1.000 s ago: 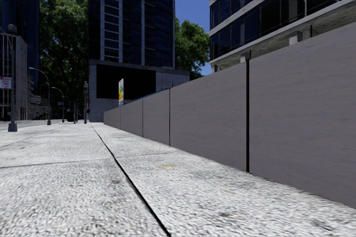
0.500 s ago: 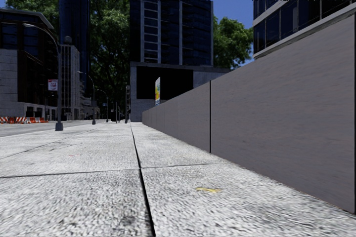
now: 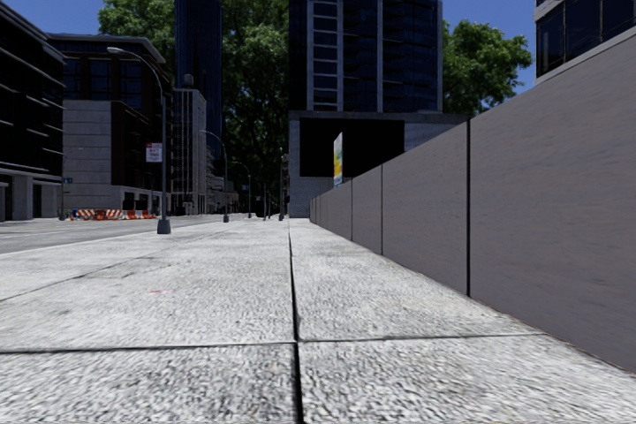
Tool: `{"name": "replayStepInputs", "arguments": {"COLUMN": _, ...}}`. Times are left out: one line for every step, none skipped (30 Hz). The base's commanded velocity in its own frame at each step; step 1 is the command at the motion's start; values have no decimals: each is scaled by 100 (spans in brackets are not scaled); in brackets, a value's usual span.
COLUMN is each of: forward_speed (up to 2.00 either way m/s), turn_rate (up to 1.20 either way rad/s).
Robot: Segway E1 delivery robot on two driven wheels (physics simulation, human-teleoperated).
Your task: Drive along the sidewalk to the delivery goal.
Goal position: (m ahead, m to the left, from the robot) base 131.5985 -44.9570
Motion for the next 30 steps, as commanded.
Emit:
{"name": "replayStepInputs", "arguments": {"forward_speed": 200, "turn_rate": 9}}
{"name": "replayStepInputs", "arguments": {"forward_speed": 200, "turn_rate": 9}}
{"name": "replayStepInputs", "arguments": {"forward_speed": 200, "turn_rate": 9}}
{"name": "replayStepInputs", "arguments": {"forward_speed": 200, "turn_rate": 9}}
{"name": "replayStepInputs", "arguments": {"forward_speed": 200, "turn_rate": 5}}
{"name": "replayStepInputs", "arguments": {"forward_speed": 200, "turn_rate": 5}}
{"name": "replayStepInputs", "arguments": {"forward_speed": 200, "turn_rate": 1}}
{"name": "replayStepInputs", "arguments": {"forward_speed": 200, "turn_rate": 0}}
{"name": "replayStepInputs", "arguments": {"forward_speed": 200, "turn_rate": 0}}
{"name": "replayStepInputs", "arguments": {"forward_speed": 200, "turn_rate": 0}}
{"name": "replayStepInputs", "arguments": {"forward_speed": 200, "turn_rate": 0}}
{"name": "replayStepInputs", "arguments": {"forward_speed": 200, "turn_rate": 7}}
{"name": "replayStepInputs", "arguments": {"forward_speed": 200, "turn_rate": 23}}
{"name": "replayStepInputs", "arguments": {"forward_speed": 200, "turn_rate": 38}}
{"name": "replayStepInputs", "arguments": {"forward_speed": 200, "turn_rate": 38}}
{"name": "replayStepInputs", "arguments": {"forward_speed": 200, "turn_rate": 41}}
{"name": "replayStepInputs", "arguments": {"forward_speed": 200, "turn_rate": 42}}
{"name": "replayStepInputs", "arguments": {"forward_speed": 200, "turn_rate": 42}}
{"name": "replayStepInputs", "arguments": {"forward_speed": 200, "turn_rate": 42}}
{"name": "replayStepInputs", "arguments": {"forward_speed": 200, "turn_rate": 42}}
{"name": "replayStepInputs", "arguments": {"forward_speed": 200, "turn_rate": 42}}
{"name": "replayStepInputs", "arguments": {"forward_speed": 200, "turn_rate": 38}}
{"name": "replayStepInputs", "arguments": {"forward_speed": 200, "turn_rate": 38}}
{"name": "replayStepInputs", "arguments": {"forward_speed": 200, "turn_rate": 30}}
{"name": "replayStepInputs", "arguments": {"forward_speed": 200, "turn_rate": 25}}
{"name": "replayStepInputs", "arguments": {"forward_speed": 200, "turn_rate": 21}}
{"name": "replayStepInputs", "arguments": {"forward_speed": 200, "turn_rate": 21}}
{"name": "replayStepInputs", "arguments": {"forward_speed": 200, "turn_rate": 9}}
{"name": "replayStepInputs", "arguments": {"forward_speed": 200, "turn_rate": 0}}
{"name": "replayStepInputs", "arguments": {"forward_speed": 200, "turn_rate": 0}}
